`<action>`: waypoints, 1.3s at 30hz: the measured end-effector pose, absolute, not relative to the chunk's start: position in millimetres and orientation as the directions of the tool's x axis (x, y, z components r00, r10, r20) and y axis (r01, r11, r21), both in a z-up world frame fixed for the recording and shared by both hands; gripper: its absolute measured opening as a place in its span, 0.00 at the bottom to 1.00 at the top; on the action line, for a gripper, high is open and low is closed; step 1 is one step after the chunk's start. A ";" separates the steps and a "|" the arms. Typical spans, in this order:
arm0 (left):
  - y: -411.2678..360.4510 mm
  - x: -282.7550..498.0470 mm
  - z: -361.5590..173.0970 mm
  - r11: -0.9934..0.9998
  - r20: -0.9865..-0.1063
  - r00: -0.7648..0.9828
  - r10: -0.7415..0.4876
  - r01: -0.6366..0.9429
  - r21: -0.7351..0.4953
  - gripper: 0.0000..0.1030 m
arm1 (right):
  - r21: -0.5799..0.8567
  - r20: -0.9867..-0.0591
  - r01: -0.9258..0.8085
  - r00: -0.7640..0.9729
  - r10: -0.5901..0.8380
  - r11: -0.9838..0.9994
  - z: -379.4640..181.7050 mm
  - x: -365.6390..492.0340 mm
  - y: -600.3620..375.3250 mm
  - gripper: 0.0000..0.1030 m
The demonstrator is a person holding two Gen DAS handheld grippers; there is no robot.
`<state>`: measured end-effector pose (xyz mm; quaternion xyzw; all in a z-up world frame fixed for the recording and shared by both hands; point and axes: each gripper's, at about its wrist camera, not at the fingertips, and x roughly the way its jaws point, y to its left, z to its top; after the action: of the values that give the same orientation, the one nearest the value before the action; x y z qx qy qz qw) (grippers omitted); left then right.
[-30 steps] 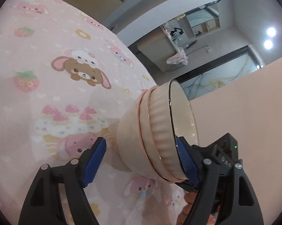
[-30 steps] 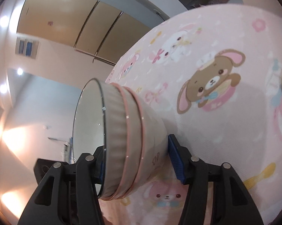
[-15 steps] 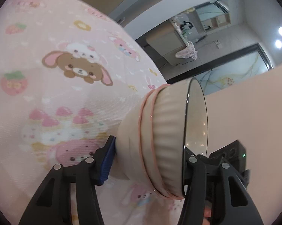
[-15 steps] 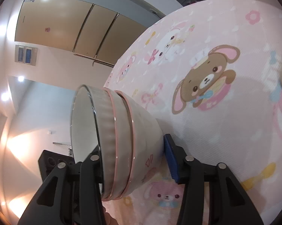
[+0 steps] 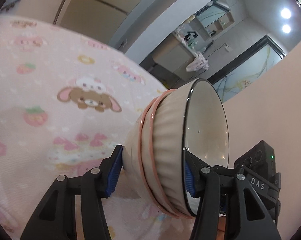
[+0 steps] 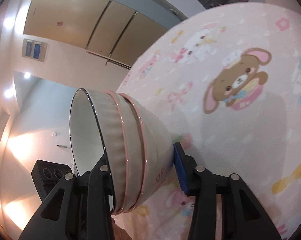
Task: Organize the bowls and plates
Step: 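Carry the tilted bowl stack with both grippers over the plate stack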
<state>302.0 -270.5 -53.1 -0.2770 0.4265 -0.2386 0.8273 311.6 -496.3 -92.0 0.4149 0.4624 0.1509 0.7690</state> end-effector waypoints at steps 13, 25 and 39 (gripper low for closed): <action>-237.2 285.4 -15.2 0.719 -0.558 0.548 -0.623 0.121 -0.684 0.52 | 0.759 -0.586 0.098 0.533 0.611 0.643 -49.1 312.3 -467.2 0.41; -168.4 260.8 36.7 0.716 -0.509 0.645 -0.570 0.087 -0.692 0.48 | 0.744 -0.580 0.022 0.517 0.629 0.668 7.3 313.8 -406.2 0.41; -44.0 230.6 120.6 0.818 -0.548 0.738 -0.394 0.010 -0.575 0.49 | 0.799 -0.489 -0.099 0.466 0.737 0.593 58.2 305.4 -263.3 0.41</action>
<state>230.6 -44.0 120.6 -0.2792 0.3439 -0.1137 0.8893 305.4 -263.3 58.2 0.3619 0.4407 0.2694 0.7760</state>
